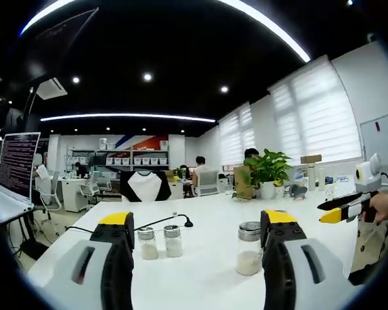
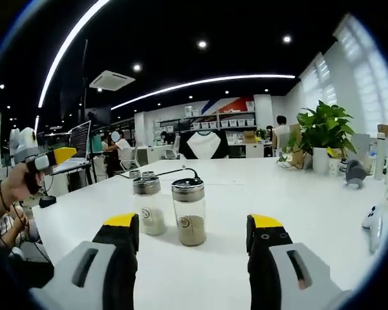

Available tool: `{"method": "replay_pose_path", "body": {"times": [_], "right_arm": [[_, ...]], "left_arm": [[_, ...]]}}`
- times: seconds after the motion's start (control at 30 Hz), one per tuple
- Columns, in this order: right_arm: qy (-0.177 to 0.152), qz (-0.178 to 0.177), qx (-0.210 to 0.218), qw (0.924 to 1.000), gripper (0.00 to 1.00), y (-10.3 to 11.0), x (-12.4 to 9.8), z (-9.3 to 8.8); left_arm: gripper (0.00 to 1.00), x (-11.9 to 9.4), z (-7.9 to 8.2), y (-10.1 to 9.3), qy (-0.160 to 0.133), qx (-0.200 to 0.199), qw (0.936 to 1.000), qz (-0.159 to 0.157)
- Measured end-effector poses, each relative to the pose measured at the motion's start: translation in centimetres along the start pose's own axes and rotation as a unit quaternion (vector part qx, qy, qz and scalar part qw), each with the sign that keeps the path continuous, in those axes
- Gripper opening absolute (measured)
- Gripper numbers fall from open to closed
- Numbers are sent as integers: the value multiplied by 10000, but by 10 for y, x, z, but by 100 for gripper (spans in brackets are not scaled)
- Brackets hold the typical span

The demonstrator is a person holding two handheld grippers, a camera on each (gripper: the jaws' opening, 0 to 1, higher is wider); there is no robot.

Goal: Rotate the seasoning bottle until the label or dispensing opening points toward the visible target arrow and the bottle remains upright within the marked orientation range

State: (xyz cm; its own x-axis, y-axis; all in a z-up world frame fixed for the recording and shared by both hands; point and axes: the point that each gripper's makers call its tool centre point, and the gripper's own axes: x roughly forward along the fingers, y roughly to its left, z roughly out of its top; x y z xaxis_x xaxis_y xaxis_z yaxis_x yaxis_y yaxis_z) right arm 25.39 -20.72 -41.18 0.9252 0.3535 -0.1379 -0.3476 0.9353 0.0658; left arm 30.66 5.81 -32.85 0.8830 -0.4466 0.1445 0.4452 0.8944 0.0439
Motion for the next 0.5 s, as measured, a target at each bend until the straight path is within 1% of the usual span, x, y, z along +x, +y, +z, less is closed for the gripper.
{"method": "replay_pose_path", "body": {"times": [0.07,0.1,0.13,0.17,0.2,0.27,0.3,0.37,0.4,0.47,0.5], "right_arm": [[-4,-3,3,10000,69,0,-2,0],[-14,-4,-14,10000,69,0,-3,0],[-18,-7,-24,10000,69,-1,-4,0],[-22,-6,-26,10000,69,-1,-4,0],[-21,1,-22,10000,69,-1,-5,-1],[-14,45,-48,10000,69,0,-5,-1],[-16,49,-68,10000,69,0,-5,-1],[-61,82,-2,9999,69,-2,-5,3],[-78,125,-29,9999,69,-3,-5,7],[-165,53,-135,9998,69,-8,-6,15],[-189,44,-110,9998,69,-9,-7,17]], "left_arm": [[83,9,-2,0,-45,51,10000,-50],[83,14,-3,-2,-44,152,9998,-122],[83,22,-8,-3,15,301,9994,-191],[83,30,-15,-4,125,352,9990,-237],[83,36,-18,-5,158,335,9989,-277],[80,51,-25,-3,116,209,9992,-334],[79,60,-32,-1,172,127,9992,-336],[80,73,-44,4,269,81,9991,-315],[80,80,-54,7,402,-20,9988,-278],[79,92,-65,10,402,-180,9986,-309],[78,96,-71,11,457,-256,9982,-276]]}}
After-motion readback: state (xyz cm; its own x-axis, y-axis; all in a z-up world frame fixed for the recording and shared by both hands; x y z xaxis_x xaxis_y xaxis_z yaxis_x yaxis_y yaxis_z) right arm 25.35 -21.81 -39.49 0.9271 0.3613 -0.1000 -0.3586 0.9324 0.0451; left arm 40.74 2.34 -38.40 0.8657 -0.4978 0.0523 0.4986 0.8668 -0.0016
